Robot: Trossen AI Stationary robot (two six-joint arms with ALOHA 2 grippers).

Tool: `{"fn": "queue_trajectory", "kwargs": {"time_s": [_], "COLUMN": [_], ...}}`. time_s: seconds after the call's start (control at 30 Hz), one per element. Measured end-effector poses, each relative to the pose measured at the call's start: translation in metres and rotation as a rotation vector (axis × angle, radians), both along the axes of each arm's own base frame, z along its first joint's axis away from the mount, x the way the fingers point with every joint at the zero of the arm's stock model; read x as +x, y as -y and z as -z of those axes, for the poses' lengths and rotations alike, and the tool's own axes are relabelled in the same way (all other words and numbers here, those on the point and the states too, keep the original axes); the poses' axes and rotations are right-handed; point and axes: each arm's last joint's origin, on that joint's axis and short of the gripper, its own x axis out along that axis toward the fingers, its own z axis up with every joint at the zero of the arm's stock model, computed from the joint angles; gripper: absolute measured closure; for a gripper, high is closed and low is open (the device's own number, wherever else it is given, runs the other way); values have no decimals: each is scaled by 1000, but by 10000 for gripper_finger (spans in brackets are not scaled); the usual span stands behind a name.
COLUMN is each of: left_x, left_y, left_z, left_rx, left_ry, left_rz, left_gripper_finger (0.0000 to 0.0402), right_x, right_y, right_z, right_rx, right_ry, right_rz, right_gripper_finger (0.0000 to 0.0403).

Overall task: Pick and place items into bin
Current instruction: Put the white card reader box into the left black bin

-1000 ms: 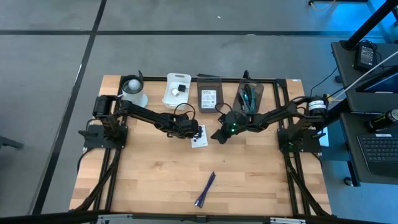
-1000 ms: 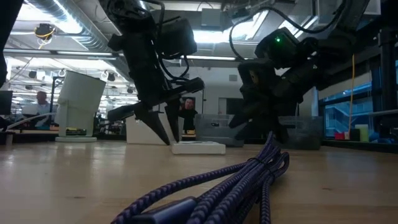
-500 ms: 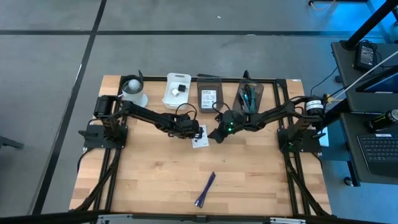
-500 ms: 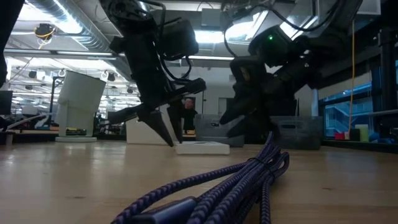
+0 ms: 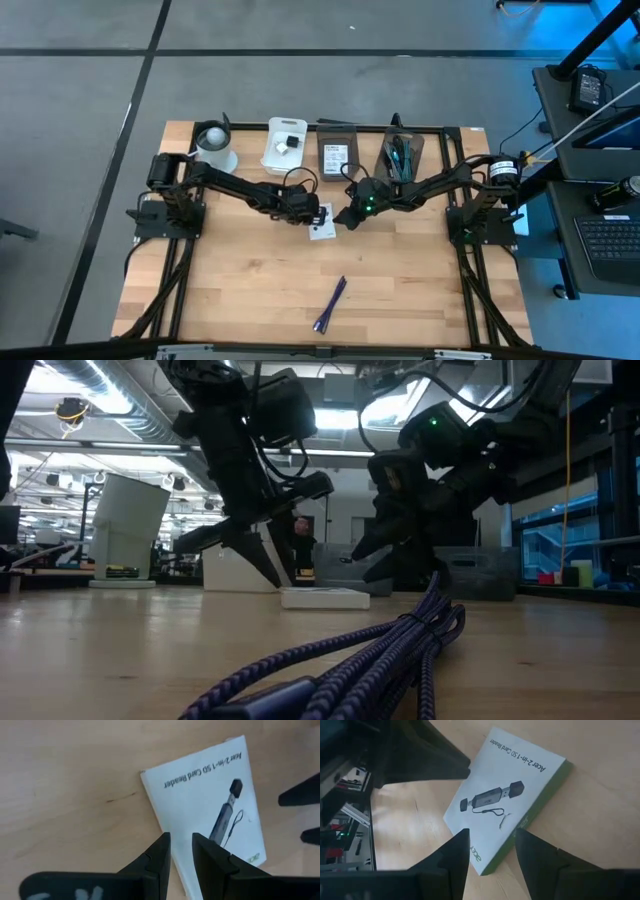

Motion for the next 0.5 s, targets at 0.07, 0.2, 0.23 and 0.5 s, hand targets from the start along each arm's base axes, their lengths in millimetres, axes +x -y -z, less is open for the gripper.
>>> {"fn": "queue_trajectory", "kwargs": {"time_s": [0.07,0.2,0.23,0.5], "left_x": [-1,-5,-6,-4], "left_y": [2,4,4,4], "left_z": [1,3,3,2], "left_rx": [-7,-12,-13,-11], "left_ry": [-12,-59,-62,-41], "left_rz": [3,-21,-23,-23], "left_gripper_finger": [327,327,327,327], "right_x": [0,0,0,0], "right_y": [-1,-1,-1,-1], "right_z": [0,0,0,0], "right_rx": [0,0,0,-3], "right_ry": [0,0,0,1], "right_rz": [-3,-5,-5,-7], "right_gripper_finger": [242,242,242,242]}}
